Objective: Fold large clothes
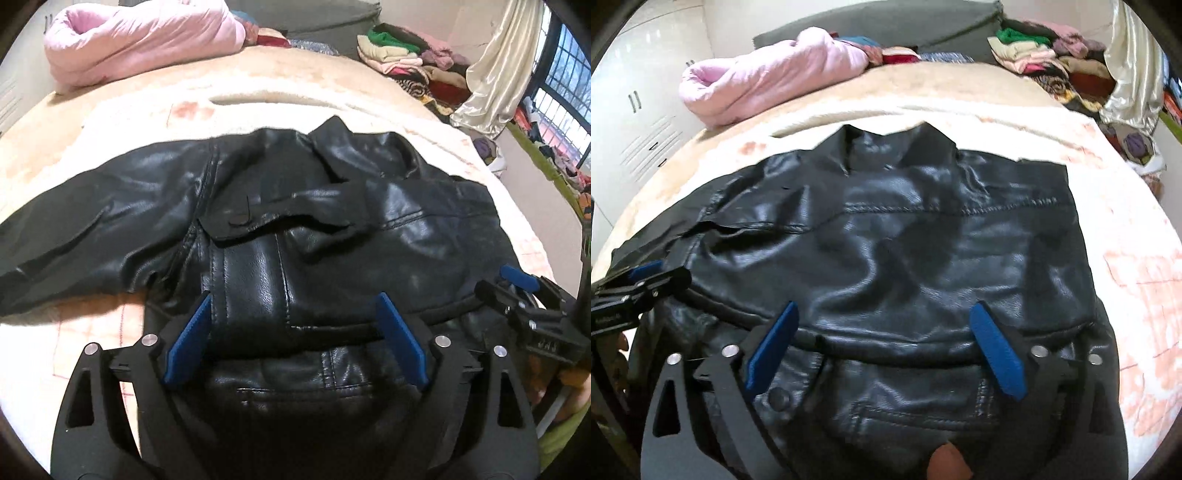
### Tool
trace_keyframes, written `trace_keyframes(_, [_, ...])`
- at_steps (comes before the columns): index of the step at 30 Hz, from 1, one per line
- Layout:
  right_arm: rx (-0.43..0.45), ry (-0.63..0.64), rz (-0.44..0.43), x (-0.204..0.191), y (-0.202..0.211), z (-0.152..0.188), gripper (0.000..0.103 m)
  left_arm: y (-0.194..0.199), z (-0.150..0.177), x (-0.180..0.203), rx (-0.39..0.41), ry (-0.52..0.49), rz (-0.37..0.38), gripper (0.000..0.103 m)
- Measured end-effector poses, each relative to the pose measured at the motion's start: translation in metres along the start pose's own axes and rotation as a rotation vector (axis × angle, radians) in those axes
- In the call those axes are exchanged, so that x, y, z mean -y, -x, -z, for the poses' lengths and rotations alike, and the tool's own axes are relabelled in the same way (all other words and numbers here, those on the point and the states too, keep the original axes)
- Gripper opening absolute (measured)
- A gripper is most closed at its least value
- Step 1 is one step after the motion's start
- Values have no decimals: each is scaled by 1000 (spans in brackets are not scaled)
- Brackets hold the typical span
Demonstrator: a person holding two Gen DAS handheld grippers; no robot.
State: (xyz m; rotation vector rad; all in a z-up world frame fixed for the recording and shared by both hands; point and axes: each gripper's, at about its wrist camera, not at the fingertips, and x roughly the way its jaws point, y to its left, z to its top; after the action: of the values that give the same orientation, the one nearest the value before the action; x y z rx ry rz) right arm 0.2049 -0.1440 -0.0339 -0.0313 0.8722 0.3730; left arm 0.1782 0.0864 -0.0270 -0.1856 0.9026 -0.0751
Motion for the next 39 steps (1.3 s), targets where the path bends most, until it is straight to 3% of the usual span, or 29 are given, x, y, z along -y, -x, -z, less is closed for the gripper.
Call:
trace_keyframes(4, [38, 44, -2, -16, 10, -4, 97, 12, -4, -2, 36, -9, -56, 93])
trace_keyframes(9, [67, 73, -20, -32, 21, -8, 99, 21, -8, -9, 59, -5, -130, 94])
trace_keyframes(18, [109, 94, -29, -58, 37, -18, 99, 32, -8, -30, 71, 46, -194, 94])
trace_keyframes(39, [110, 194, -120, -163, 19, -53, 99, 82, -18, -133, 160, 294, -358, 94])
